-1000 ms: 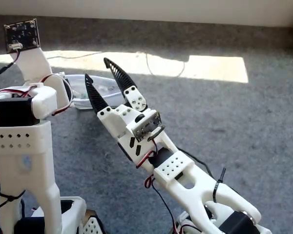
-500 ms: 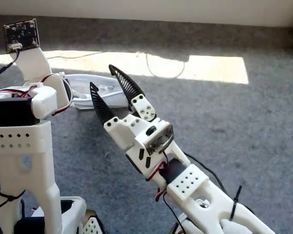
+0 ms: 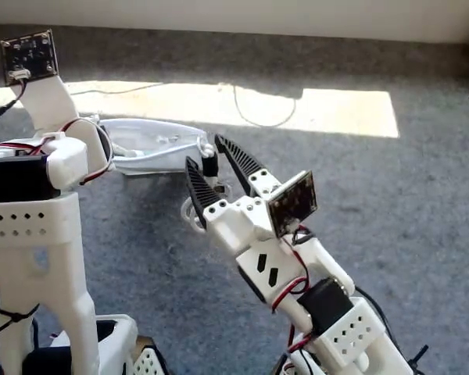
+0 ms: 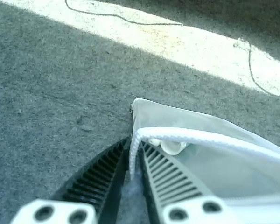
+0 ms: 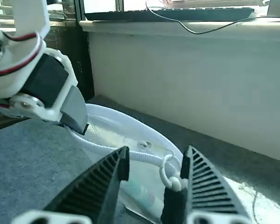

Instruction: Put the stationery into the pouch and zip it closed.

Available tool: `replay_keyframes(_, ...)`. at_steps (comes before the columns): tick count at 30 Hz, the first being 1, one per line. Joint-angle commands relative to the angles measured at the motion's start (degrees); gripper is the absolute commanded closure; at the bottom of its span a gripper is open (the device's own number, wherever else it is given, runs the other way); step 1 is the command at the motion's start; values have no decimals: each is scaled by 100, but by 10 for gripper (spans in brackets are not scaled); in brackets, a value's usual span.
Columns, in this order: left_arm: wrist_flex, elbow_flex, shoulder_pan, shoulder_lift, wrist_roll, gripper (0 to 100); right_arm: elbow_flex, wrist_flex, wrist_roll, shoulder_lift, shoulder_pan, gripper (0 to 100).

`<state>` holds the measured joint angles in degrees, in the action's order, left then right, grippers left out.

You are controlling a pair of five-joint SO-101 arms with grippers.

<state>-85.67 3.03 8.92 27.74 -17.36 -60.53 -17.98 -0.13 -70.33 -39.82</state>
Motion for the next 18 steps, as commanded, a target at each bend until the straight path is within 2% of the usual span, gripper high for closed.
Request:
replay_keyframes(1,-26,-13,75,-92,-62,989,629,-681,-70,198,66,825)
replay_keyframes(4,9,101,75,-66,-62,989,646,-822,-158,426,84,825)
replay_keyframes(8,18,110,75,-66,-62,989,690,-813,-695,752,286,825)
replay_keyframes(12,18,110,75,-66,-62,989,708,-804,-747,1218,356,825)
replay_keyframes(18,18,110,75,-66,-53,989,655,-31,-730,1587,382,825)
